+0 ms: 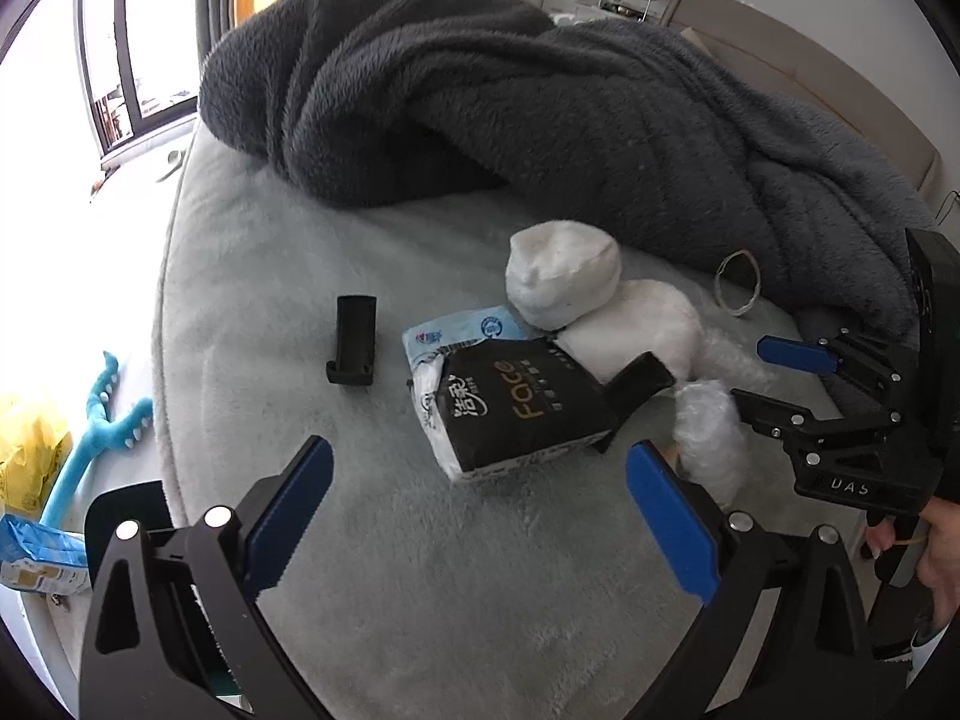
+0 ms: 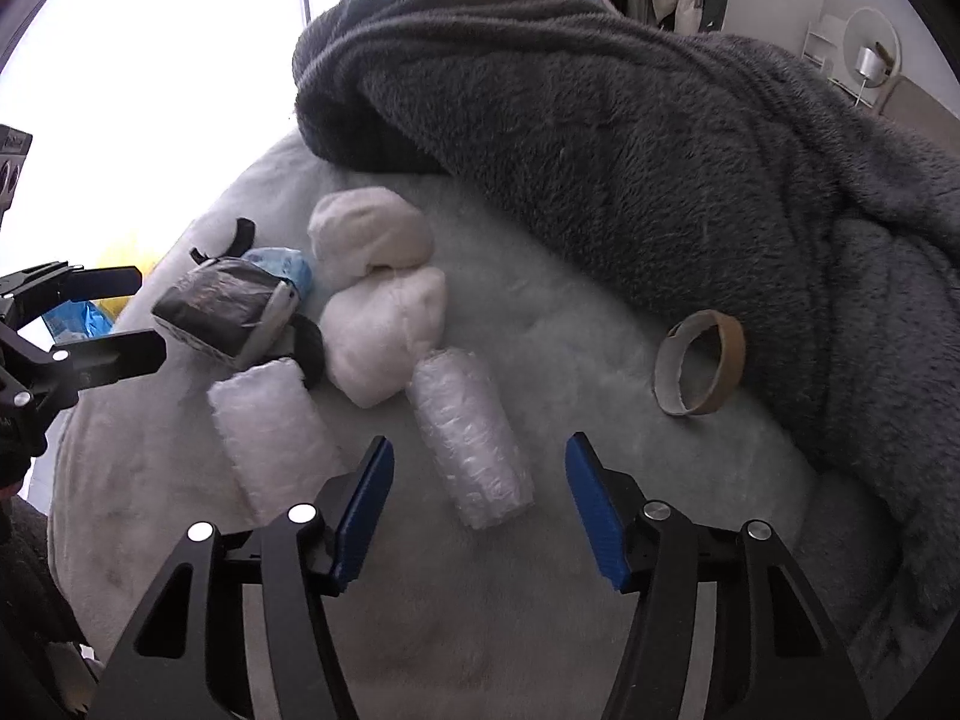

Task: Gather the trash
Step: 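Grasp the black Face tissue pack with the left gripper while the right grasps bubble wrap, then carry the tissue pack and bubble wrap over the teal bin with both grippers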

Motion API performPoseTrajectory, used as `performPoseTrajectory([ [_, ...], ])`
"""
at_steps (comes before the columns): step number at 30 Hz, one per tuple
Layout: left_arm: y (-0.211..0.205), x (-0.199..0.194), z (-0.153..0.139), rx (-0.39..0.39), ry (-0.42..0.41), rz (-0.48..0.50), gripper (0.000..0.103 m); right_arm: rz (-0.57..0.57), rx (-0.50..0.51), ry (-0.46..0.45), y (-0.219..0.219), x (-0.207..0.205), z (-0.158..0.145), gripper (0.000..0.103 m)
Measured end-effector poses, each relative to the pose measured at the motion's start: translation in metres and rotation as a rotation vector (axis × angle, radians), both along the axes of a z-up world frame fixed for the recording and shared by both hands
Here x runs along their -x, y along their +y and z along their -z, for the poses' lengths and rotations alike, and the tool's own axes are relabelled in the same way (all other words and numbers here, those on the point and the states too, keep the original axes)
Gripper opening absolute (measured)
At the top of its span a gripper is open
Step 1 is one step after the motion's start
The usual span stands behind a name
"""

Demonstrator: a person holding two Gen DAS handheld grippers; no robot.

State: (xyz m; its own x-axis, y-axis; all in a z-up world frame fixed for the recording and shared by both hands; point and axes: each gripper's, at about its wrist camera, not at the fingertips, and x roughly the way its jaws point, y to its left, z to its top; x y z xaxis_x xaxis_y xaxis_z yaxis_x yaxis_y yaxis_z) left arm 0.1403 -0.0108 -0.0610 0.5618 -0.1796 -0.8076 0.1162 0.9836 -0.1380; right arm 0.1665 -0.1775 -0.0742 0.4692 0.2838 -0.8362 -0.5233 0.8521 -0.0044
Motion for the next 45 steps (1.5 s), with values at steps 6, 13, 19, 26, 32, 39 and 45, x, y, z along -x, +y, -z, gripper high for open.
performPoseTrajectory([
  [6, -0.007, -0.011, 0.010, -0.009, 0.025, 0.016, 0.100, -0.020, 0.039, 0.020, 0.011, -0.011, 0.012, 0.054],
  [13, -0.016, -0.016, 0.014, -0.047, 0.025, 0.037, 0.100, -0.040, 0.054, 0.035, 0.017, -0.013, 0.015, 0.033],
  [19, -0.020, -0.025, 0.021, -0.036, 0.042, 0.032, 0.100, -0.010, 0.056, 0.017, 0.010, -0.013, 0.003, 0.031],
  [26, -0.015, -0.031, 0.027, -0.010, 0.048, 0.004, 0.087, 0.053, -0.010, -0.025, -0.002, -0.010, -0.019, 0.031],
  [32, -0.007, -0.029, 0.021, 0.013, 0.018, 0.005, 0.074, 0.109, -0.107, -0.094, -0.004, 0.000, -0.046, 0.031],
  [39, 0.027, -0.011, -0.017, 0.064, -0.137, -0.034, 0.074, 0.118, -0.181, -0.169, 0.027, 0.017, -0.075, 0.031],
  [45, 0.058, -0.001, -0.027, 0.056, -0.198, -0.090, 0.074, 0.134, -0.189, -0.173, 0.055, 0.010, -0.072, 0.031],
])
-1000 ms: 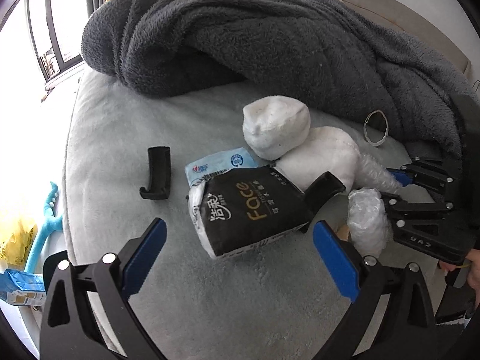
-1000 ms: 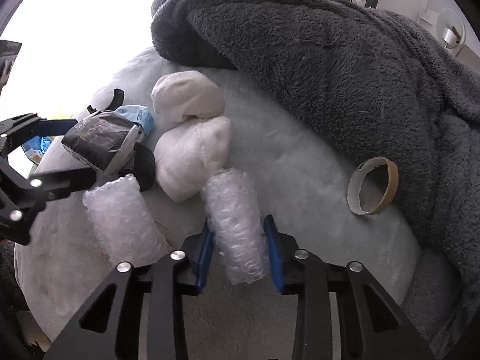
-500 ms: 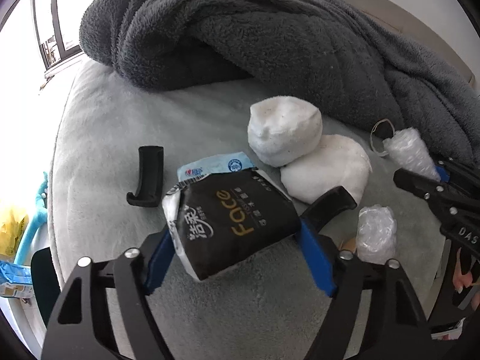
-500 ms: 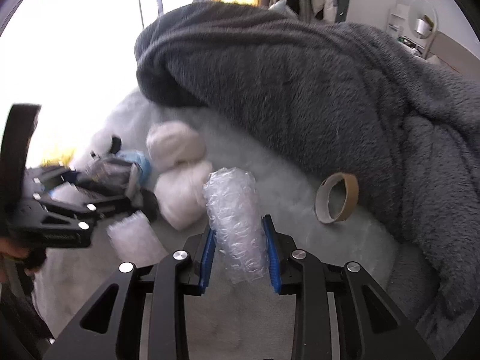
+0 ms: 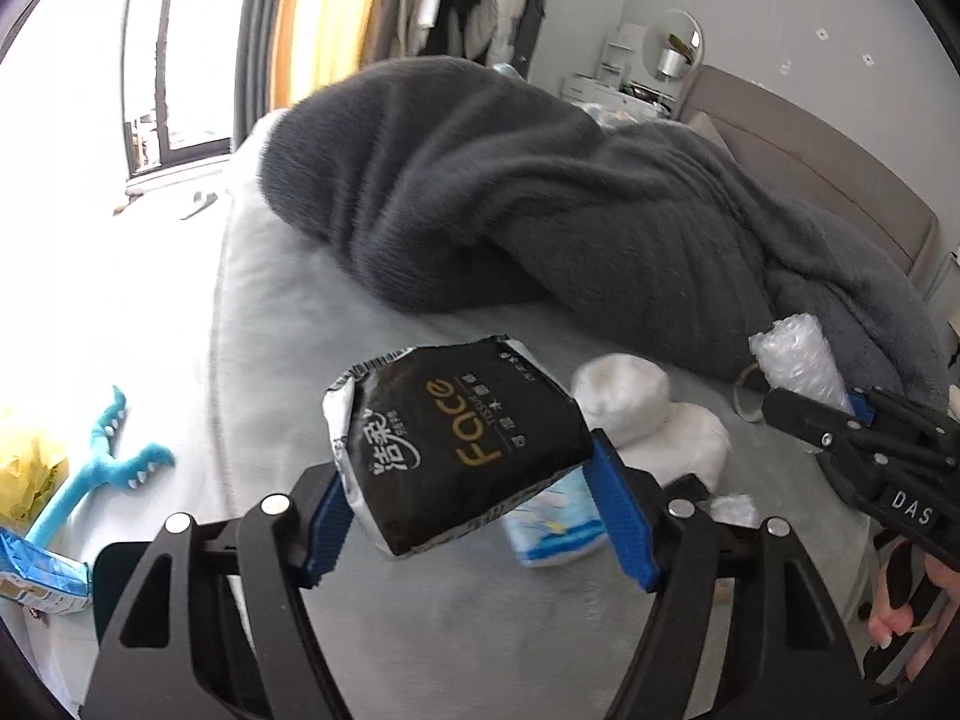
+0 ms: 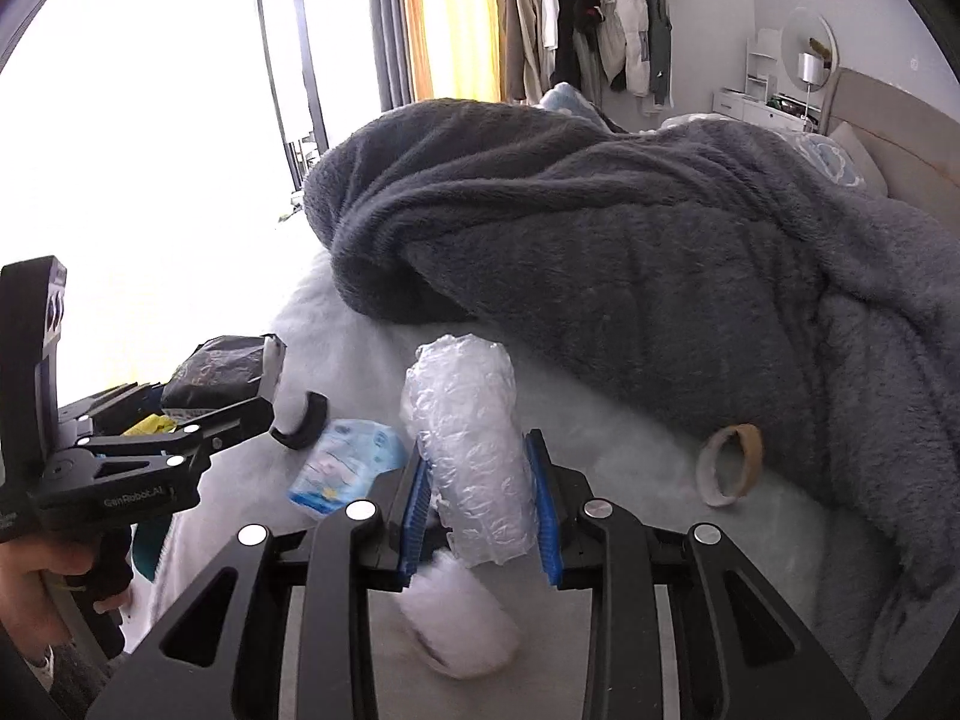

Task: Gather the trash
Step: 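Carry the tissue pack and bubble wrap over the teal bin with both grippers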

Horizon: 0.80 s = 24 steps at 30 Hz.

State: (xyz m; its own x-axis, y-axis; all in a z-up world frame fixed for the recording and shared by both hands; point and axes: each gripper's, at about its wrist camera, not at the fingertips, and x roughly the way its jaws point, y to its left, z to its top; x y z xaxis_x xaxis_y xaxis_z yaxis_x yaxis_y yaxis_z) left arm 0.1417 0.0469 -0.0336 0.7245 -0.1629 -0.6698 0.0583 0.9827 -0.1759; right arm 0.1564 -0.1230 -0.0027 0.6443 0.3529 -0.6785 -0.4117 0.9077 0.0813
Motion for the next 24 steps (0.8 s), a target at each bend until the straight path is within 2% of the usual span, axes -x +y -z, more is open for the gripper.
performPoseTrajectory([
  [10, 0.050, 0.006, 0.009, -0.078, 0.024, -0.070, 0.074, -0.072, -0.041, -0.006, 0.068, 0.001, -0.006, 0.031],
  [24, 0.146, 0.028, 0.053, -0.090, 0.224, -0.169, 0.074, -0.232, -0.040, 0.034, 0.183, 0.017, 0.000, 0.031],
])
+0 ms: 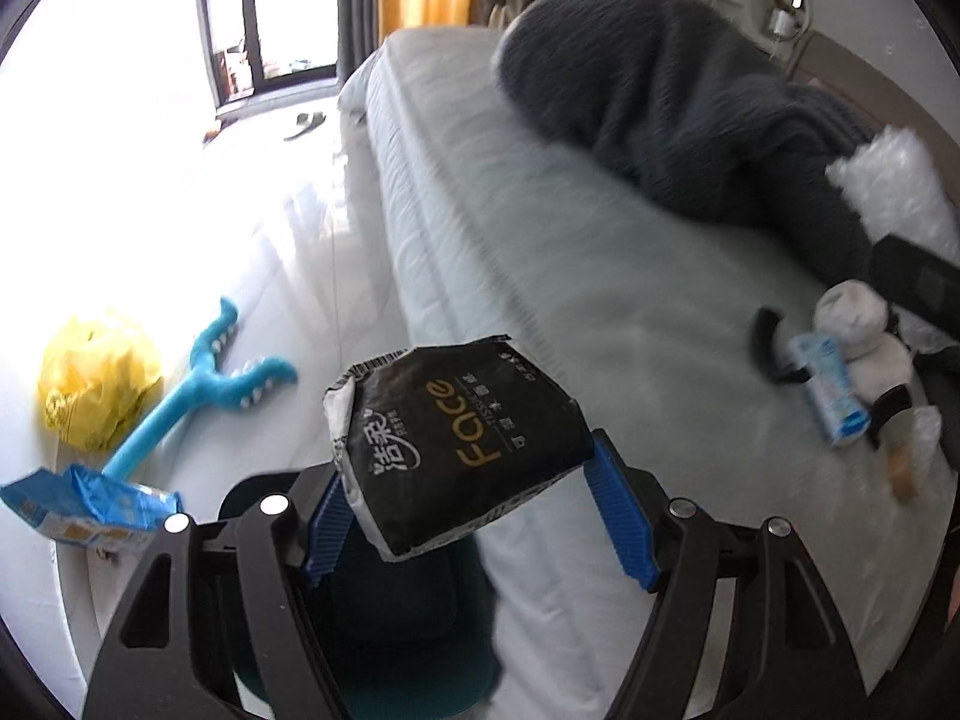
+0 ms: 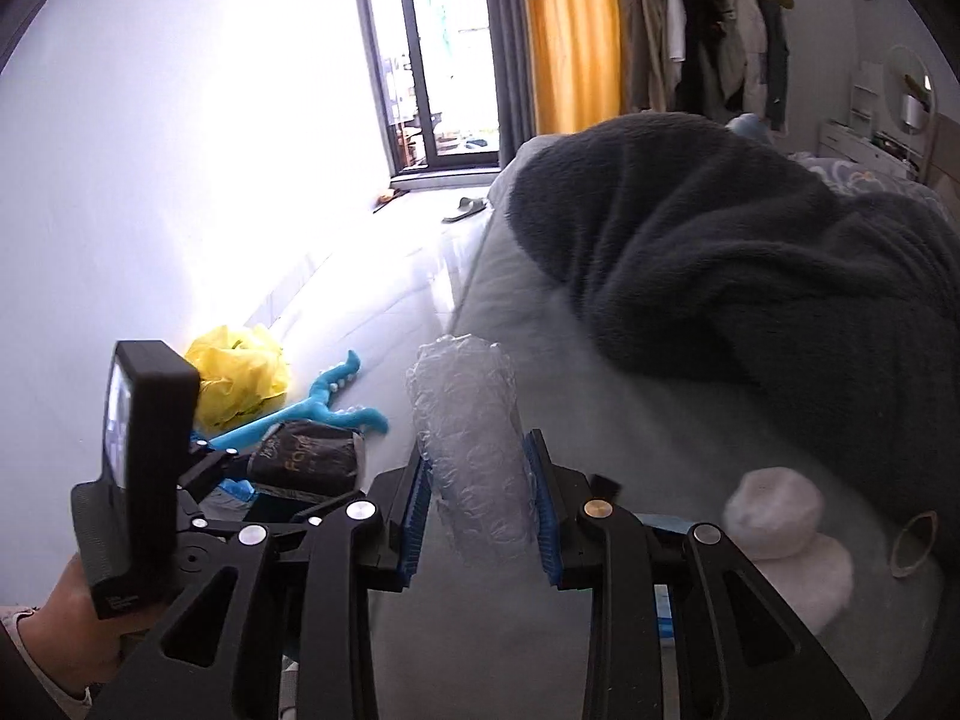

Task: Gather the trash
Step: 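Carry the tissue pack and bubble wrap over the teal bin with both grippers, then open the left and right grippers to drop both items into the bin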

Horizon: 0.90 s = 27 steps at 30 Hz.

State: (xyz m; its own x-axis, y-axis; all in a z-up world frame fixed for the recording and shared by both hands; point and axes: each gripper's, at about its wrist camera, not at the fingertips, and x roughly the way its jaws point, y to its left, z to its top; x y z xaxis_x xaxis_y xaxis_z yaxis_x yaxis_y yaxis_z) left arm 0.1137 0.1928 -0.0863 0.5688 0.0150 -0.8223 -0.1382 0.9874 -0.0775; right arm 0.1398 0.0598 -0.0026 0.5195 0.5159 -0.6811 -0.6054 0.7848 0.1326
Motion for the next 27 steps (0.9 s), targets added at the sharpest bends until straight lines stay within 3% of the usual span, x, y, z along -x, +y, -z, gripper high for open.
performPoseTrajectory([
  [20, 0.100, 0.033, 0.083, 0.112, 0.283, -0.090, 0.075, -0.178, 0.092, 0.186, 0.134, 0.015, 0.067, 0.031],
  [24, 0.114, 0.043, 0.084, 0.082, 0.269, -0.091, 0.086, -0.182, 0.121, 0.223, 0.150, 0.013, 0.086, 0.031],
  [27, 0.127, 0.052, 0.078, 0.073, 0.246, -0.100, 0.086, -0.185, 0.136, 0.256, 0.159, 0.013, 0.099, 0.031],
])
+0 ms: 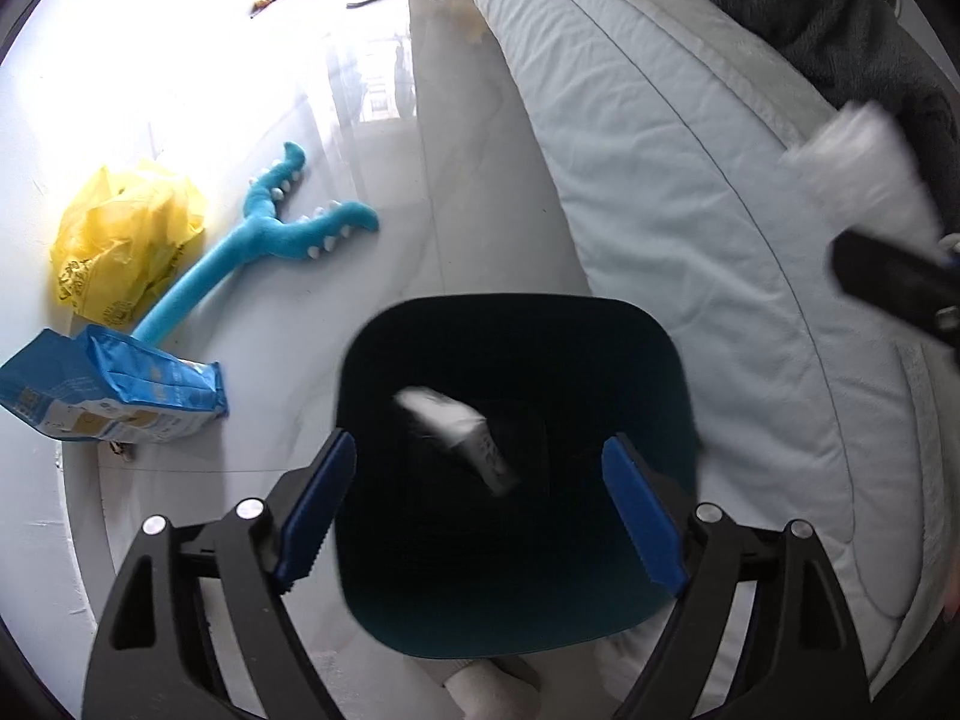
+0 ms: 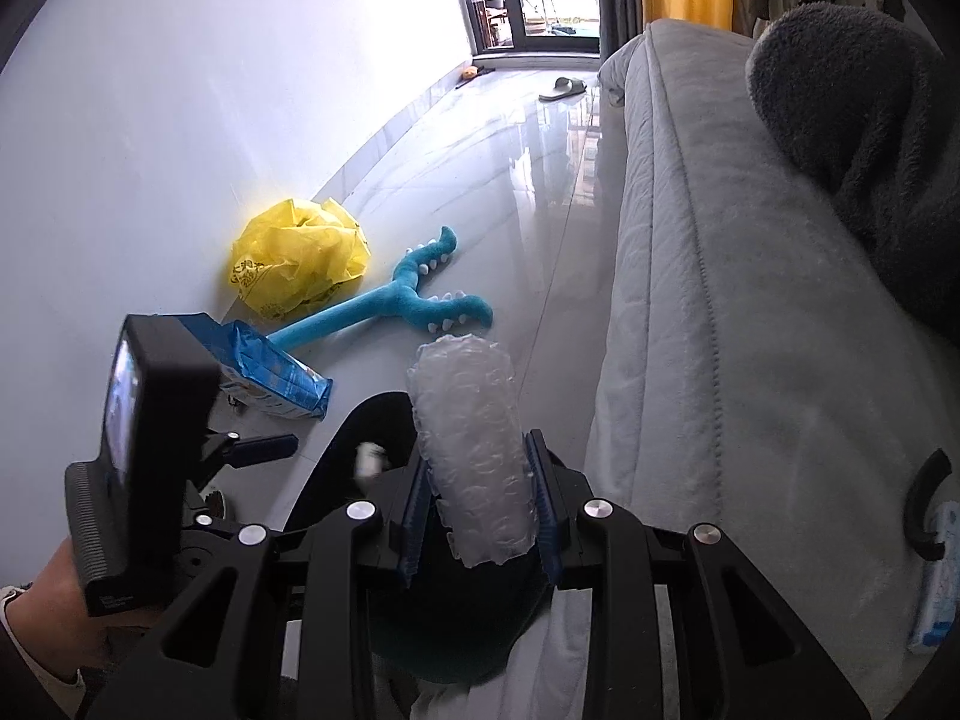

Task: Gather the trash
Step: 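Open the left and right grippers to drop both items into the bin, then move both grippers back over the bed toward the remaining trash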

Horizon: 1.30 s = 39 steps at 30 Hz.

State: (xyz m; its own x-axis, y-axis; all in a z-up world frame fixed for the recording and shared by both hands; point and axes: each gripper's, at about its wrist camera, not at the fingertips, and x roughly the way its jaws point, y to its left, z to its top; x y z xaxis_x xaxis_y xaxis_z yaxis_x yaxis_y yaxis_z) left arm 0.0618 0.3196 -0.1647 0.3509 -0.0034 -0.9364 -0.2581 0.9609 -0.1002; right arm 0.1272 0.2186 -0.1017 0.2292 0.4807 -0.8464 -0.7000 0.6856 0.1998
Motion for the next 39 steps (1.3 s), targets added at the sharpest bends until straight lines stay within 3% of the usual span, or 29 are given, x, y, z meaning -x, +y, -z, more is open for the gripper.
performPoseTrajectory([
  [3, 0.013, 0.007, -0.008, -0.001, -0.037, -0.027, 0.086, -0.008, 0.025, 0.019, 0.011, -0.001, 0.015, 0.031],
  [12, 0.034, 0.027, -0.062, -0.043, -0.283, -0.071, 0.082, -0.045, 0.123, 0.057, 0.040, 0.013, 0.065, 0.031],
  [19, 0.041, 0.038, -0.093, -0.085, -0.422, -0.090, 0.075, -0.064, 0.178, 0.125, 0.054, 0.022, 0.102, 0.031],
  [31, 0.054, 0.047, -0.130, -0.148, -0.554, -0.173, 0.073, -0.126, 0.305, 0.124, 0.069, 0.046, 0.140, 0.033],
  [32, 0.053, 0.047, -0.132, -0.152, -0.557, -0.178, 0.073, -0.131, 0.306, 0.123, 0.069, 0.048, 0.140, 0.035],
  [34, 0.052, 0.046, -0.136, -0.154, -0.558, -0.179, 0.073, -0.134, 0.294, 0.122, 0.067, 0.051, 0.136, 0.049],
  [35, 0.051, 0.045, -0.137, -0.151, -0.560, -0.180, 0.073, -0.134, 0.284, 0.118, 0.066, 0.052, 0.132, 0.061],
  [39, 0.043, 0.043, -0.149, -0.137, -0.600, -0.167, 0.073, -0.138, 0.258, 0.100, 0.061, 0.055, 0.118, 0.069],
])
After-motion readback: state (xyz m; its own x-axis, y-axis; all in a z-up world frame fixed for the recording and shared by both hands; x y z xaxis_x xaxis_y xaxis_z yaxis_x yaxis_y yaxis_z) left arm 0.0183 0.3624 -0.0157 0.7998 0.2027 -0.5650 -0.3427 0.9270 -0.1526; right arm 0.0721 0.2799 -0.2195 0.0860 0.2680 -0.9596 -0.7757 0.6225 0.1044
